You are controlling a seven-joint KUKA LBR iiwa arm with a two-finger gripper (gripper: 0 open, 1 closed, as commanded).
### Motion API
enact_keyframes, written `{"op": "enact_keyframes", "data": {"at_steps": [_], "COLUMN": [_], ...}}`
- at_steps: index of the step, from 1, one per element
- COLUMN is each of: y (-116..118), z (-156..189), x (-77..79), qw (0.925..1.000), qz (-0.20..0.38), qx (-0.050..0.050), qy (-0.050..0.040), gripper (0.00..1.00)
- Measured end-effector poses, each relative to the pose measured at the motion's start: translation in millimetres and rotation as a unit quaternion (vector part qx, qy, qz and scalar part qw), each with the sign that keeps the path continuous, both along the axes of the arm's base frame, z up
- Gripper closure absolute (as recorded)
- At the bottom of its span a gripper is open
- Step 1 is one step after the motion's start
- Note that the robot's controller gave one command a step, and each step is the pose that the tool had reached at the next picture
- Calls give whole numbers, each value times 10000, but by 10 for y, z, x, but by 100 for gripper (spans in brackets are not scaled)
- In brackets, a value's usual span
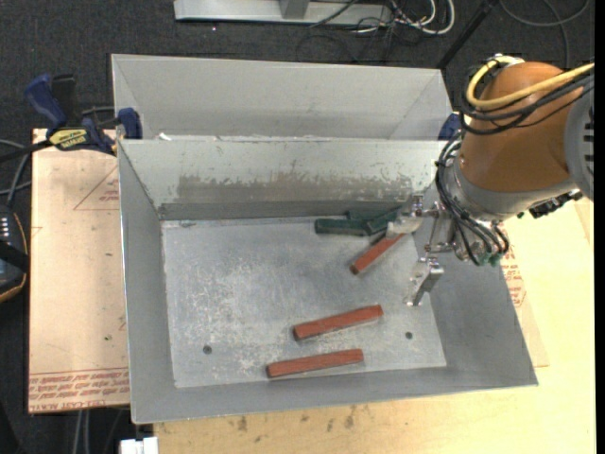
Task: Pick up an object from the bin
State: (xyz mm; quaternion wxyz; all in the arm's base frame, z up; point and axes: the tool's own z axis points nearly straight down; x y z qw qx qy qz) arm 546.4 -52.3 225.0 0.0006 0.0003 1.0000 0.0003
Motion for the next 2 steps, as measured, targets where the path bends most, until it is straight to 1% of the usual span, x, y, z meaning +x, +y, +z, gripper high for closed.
{"op": "enact_keyframes", "data": {"at_steps": [1,2], "y": [185,382], "z": [-658,-807], "x": [-92,-283], "qw": [9996,9979], "qz": [273,643], "qx": [-3,4], "qy": [-24,30], "gripper": [0,0]}}
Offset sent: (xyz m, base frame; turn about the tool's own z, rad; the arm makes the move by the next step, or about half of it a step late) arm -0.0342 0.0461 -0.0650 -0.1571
